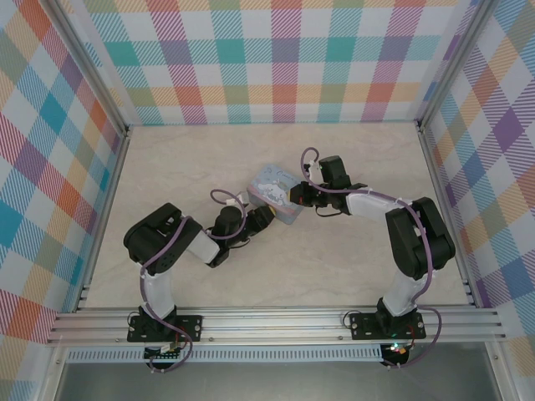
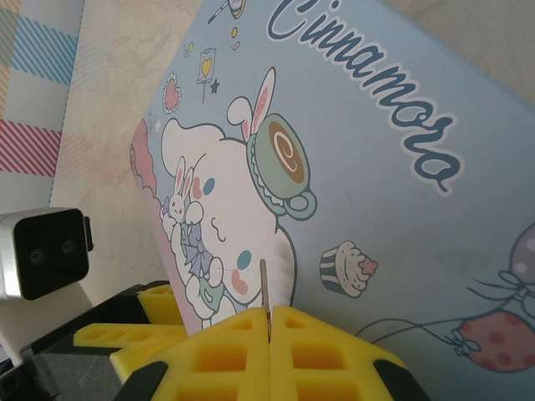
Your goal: Unlock a padlock with a key
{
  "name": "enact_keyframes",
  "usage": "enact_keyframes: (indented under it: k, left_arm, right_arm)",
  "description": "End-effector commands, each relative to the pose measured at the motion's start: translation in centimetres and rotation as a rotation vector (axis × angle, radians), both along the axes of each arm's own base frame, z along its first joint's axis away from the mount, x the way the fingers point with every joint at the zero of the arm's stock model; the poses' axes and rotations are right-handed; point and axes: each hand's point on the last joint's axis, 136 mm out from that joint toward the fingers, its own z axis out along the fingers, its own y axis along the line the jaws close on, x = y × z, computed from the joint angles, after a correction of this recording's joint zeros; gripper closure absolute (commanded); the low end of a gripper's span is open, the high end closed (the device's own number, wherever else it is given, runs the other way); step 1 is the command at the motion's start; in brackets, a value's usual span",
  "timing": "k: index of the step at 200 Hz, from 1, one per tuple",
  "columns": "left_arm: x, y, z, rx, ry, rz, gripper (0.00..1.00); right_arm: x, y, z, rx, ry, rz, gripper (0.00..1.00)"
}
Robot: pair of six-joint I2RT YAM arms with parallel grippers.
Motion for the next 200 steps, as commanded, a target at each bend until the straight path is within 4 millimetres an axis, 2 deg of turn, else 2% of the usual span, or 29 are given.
enact_keyframes:
  k: [1, 41, 113, 136, 162, 176, 200]
  left_arm:
    - [0.5, 0.0, -0.9, 0.009, 0.018, 0.038, 0.62]
    - [0.8, -0.4, -1.1, 0.014, 0.018, 0.028, 0.63]
    - [0.7, -0.4, -0.8, 0.03, 0.002, 0.018, 0.85]
    - [0.5, -0.6, 0.1, 0.024, -0.006, -0.001, 0.92]
    - [0.1, -1.5, 1.7, 0.016, -0.019, -0.056, 0.95]
    - [-0.2, -1.8, 2.4, 0.016, -0.017, -0.079, 0.96]
    - [-0.7, -2.1, 3.1, 0.009, -0.007, -0.109, 0.96]
  right_arm:
    - [-2.3, -1.1, -3.2, -0.071, 0.121, -0.007, 0.96]
    - [-2.3, -1.1, -3.0, -0.072, 0.116, -0.003, 0.96]
    - [-2.2, -1.1, -2.8, -0.071, 0.106, 0.0, 0.96]
    - [-2.2, -1.0, -1.4, -0.055, 0.069, 0.011, 0.96]
    - [-2.7, -1.3, 1.1, -0.028, 0.012, 0.04, 0.96]
    - [-3.4, -1.8, 2.2, -0.013, 0.002, 0.053, 0.96]
    - [-5.8, -2.3, 3.2, 0.01, 0.007, 0.095, 0.95]
